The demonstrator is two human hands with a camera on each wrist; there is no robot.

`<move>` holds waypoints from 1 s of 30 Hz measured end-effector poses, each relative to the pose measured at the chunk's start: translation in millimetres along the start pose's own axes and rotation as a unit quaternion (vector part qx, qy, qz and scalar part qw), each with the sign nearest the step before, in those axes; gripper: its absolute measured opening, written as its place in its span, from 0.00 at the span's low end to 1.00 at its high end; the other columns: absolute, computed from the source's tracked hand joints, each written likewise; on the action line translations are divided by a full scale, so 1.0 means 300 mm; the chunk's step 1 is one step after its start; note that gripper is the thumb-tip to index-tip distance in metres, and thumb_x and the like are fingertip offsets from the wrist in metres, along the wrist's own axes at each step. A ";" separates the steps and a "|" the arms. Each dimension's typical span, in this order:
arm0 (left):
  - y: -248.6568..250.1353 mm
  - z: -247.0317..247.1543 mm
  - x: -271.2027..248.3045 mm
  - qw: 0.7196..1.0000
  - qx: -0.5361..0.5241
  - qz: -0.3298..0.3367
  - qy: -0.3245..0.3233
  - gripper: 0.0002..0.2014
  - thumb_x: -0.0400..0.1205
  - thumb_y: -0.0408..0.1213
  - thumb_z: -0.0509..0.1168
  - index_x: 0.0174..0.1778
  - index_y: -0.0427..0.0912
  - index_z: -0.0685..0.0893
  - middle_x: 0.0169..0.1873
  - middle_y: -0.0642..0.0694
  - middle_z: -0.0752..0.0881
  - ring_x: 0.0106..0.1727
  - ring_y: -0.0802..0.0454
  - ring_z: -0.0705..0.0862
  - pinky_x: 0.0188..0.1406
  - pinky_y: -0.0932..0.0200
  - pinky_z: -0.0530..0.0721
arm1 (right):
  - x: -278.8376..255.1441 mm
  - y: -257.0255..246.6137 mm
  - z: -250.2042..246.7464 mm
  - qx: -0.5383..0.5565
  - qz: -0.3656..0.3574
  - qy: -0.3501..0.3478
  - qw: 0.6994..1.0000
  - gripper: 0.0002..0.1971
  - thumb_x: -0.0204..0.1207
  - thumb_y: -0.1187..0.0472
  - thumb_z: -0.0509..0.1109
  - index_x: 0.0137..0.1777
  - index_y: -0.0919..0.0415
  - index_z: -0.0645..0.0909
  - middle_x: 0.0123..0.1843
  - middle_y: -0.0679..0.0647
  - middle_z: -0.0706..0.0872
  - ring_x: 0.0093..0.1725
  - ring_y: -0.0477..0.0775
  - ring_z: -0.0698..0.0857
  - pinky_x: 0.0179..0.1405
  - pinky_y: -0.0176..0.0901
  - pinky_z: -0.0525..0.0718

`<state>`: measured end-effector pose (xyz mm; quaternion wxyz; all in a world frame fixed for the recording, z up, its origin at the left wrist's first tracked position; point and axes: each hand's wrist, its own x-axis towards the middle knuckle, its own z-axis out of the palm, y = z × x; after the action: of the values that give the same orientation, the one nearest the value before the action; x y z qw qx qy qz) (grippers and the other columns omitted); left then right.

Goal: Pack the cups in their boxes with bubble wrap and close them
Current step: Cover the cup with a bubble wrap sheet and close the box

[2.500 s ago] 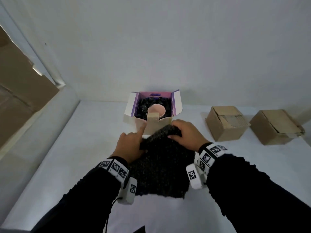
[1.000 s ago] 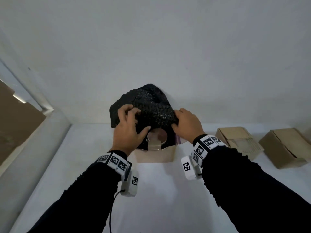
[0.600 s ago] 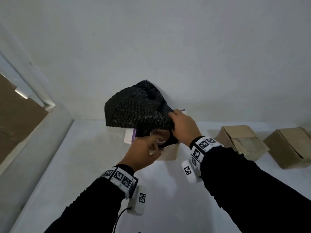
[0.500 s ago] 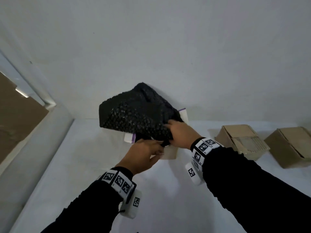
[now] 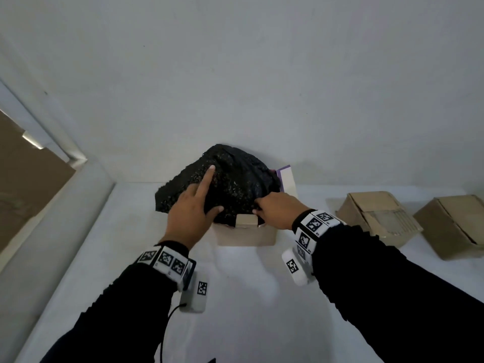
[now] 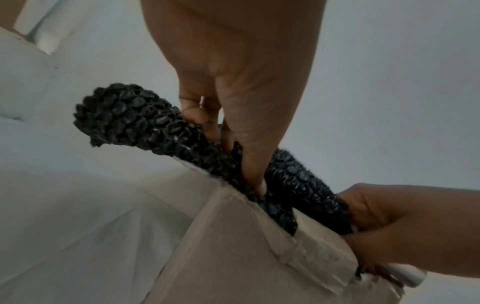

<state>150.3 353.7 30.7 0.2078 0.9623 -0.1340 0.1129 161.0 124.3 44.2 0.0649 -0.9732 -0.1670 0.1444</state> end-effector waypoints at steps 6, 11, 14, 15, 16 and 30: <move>0.016 0.007 0.081 0.986 0.126 -0.068 -0.088 0.58 0.64 0.67 0.75 0.84 0.64 0.45 0.70 0.39 0.61 0.66 0.37 0.72 0.53 0.43 0.84 | 0.004 -0.005 -0.014 0.000 -0.007 0.021 1.000 0.07 0.74 0.55 0.71 0.42 0.56 0.76 0.44 0.58 0.84 0.48 0.63 0.85 0.39 0.46 0.75; 0.006 0.006 0.105 0.975 0.116 -0.074 -0.173 0.48 0.67 0.63 0.75 0.81 0.60 0.58 0.67 0.40 0.72 0.59 0.37 0.82 0.55 0.42 0.85 | -0.011 -0.002 -0.004 0.067 -0.001 0.014 0.998 0.32 0.51 0.26 0.78 0.38 0.54 0.77 0.35 0.46 0.82 0.38 0.49 0.82 0.34 0.44 0.78; 0.044 0.019 0.087 0.995 0.085 0.007 -0.043 0.20 0.74 0.43 0.76 0.60 0.42 0.82 0.60 0.39 0.74 0.44 0.38 0.84 0.38 0.46 0.86 | -0.015 -0.004 0.012 0.057 -0.007 0.031 0.998 0.24 0.65 0.35 0.76 0.41 0.55 0.75 0.37 0.46 0.79 0.40 0.52 0.82 0.37 0.42 0.74; 0.058 0.025 0.079 0.997 0.060 0.045 -0.010 0.15 0.74 0.37 0.75 0.55 0.40 0.83 0.57 0.38 0.76 0.39 0.37 0.84 0.32 0.48 0.84 | -0.019 0.001 0.015 0.055 -0.007 0.040 0.998 0.19 0.69 0.41 0.75 0.42 0.55 0.75 0.38 0.49 0.80 0.42 0.54 0.82 0.38 0.43 0.74; 0.067 0.035 0.074 0.997 0.028 0.077 0.010 0.13 0.73 0.32 0.73 0.52 0.39 0.83 0.54 0.38 0.78 0.36 0.37 0.83 0.29 0.48 0.83 | -0.023 0.006 0.015 0.059 -0.007 0.051 0.997 0.14 0.72 0.47 0.75 0.43 0.56 0.77 0.40 0.52 0.82 0.43 0.56 0.83 0.39 0.44 0.76; 0.109 0.101 0.064 0.966 0.203 0.099 -0.126 0.03 0.66 0.37 0.74 0.34 0.47 0.89 0.51 0.41 0.78 0.49 0.37 0.76 0.41 0.48 0.75 | -0.080 0.042 0.031 -0.056 -0.035 0.122 0.990 0.24 0.74 0.40 0.51 0.38 0.53 0.84 0.30 0.49 0.76 0.42 0.52 0.73 0.43 0.46 0.66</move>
<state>163.1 307.9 21.1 -0.0230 0.9727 -0.2281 0.0360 140.4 105.1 39.5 0.0349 -0.9792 -0.1996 0.0128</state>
